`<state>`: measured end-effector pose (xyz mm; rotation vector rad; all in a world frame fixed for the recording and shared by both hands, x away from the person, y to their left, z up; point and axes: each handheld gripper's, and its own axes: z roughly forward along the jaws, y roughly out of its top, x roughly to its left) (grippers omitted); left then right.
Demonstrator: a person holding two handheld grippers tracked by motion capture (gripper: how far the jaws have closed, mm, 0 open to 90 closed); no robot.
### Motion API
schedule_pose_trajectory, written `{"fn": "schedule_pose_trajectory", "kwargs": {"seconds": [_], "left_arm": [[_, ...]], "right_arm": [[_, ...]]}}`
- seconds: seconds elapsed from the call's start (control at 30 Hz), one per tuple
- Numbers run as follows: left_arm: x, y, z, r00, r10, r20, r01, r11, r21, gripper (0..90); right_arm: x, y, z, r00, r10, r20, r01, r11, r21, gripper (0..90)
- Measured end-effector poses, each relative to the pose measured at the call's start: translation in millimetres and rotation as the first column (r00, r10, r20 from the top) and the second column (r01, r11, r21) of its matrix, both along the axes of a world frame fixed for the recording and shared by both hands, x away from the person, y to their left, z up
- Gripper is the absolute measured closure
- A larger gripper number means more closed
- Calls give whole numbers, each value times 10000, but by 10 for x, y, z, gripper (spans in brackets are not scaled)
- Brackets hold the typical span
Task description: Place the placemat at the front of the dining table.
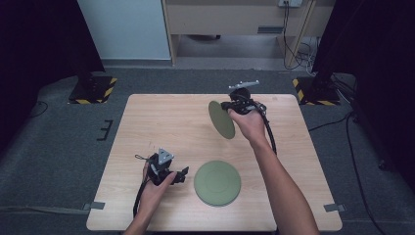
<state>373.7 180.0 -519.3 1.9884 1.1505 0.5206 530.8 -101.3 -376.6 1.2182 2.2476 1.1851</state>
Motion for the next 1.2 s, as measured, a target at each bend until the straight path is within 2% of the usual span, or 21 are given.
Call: {"fn": "schedule_pose_trajectory", "kwargs": {"seconds": [0.4, 0.63, 0.77, 0.9, 0.97, 1.0, 1.07, 1.2], "left_arm": [[-8, 1, 8, 10000, 19, 5, -19, 10000, -43, 29], [-4, 18, 5, 10000, 43, -20, -43, 9999, -106, 29], [-7, 21, 4, 10000, 21, -4, -21, 10000, -64, 29], [-6, 29, 4, 10000, 35, 5, -35, 10000, -54, 29], [-7, 38, 3, 10000, 57, 4, -57, 10000, -57, 29], [-7, 42, 4, 10000, 74, 0, -74, 10000, -62, 29], [-2, 50, 2, 9999, 123, 39, -122, 9999, -108, 30], [18, 57, -7, 9997, 238, -23, -238, 9996, -150, 31]], "right_arm": [[124, 75, 27, 9997, -253, 52, 253, 9997, 1, 866], [196, 288, 16, 9999, -83, 88, 83, 9999, -71, 865], [205, 417, -6, 10000, 35, 50, -36, 9998, 205, 865], [221, 480, -90, 9999, 19, -113, -15, 9994, 344, 865], [244, 459, -164, 9997, -88, -213, 90, 9999, 104, 865], [254, 421, -193, 9995, -227, -199, 231, 9996, 178, 865], [282, 306, -230, 9981, -534, -312, 543, 9981, 293, 865], [338, 57, -380, 9932, -1035, -526, 1038, 9946, 32, 865]]}}
